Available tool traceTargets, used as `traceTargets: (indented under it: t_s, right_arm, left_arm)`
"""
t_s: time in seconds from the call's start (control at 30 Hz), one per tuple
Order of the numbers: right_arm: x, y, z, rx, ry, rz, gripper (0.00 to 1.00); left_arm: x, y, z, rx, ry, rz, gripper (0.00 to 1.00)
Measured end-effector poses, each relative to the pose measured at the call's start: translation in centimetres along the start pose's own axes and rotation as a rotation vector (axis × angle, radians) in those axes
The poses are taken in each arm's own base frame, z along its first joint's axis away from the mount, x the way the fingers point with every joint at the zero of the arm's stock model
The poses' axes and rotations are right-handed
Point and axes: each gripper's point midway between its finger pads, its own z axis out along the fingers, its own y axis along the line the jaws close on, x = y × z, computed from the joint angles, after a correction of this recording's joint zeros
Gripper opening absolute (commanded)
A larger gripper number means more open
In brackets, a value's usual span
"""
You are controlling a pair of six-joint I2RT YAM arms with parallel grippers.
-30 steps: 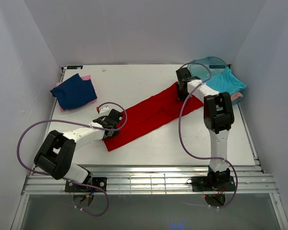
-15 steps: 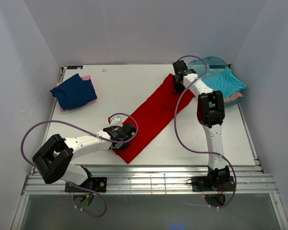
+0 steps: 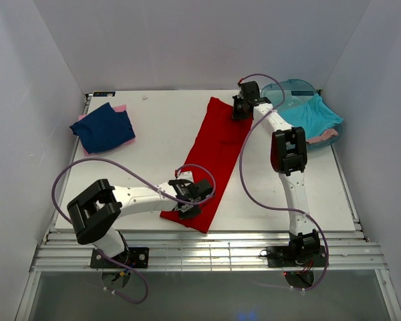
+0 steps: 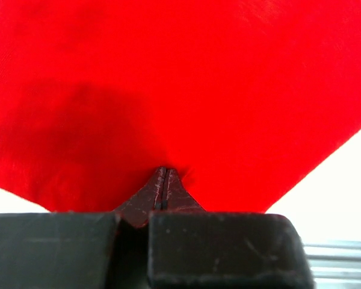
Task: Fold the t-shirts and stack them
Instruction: Fold the tshirt
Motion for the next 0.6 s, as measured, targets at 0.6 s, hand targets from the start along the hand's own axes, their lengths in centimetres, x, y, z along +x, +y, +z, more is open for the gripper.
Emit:
traceTargets:
  t_s: [0.6]
  right_arm:
    - [-4.4,3.4,2.2,-0.404,-0.146,0.256,0.12]
  left_arm:
    - [2.0,-8.4,-0.6,0.17,0.068,0.133,0.0]
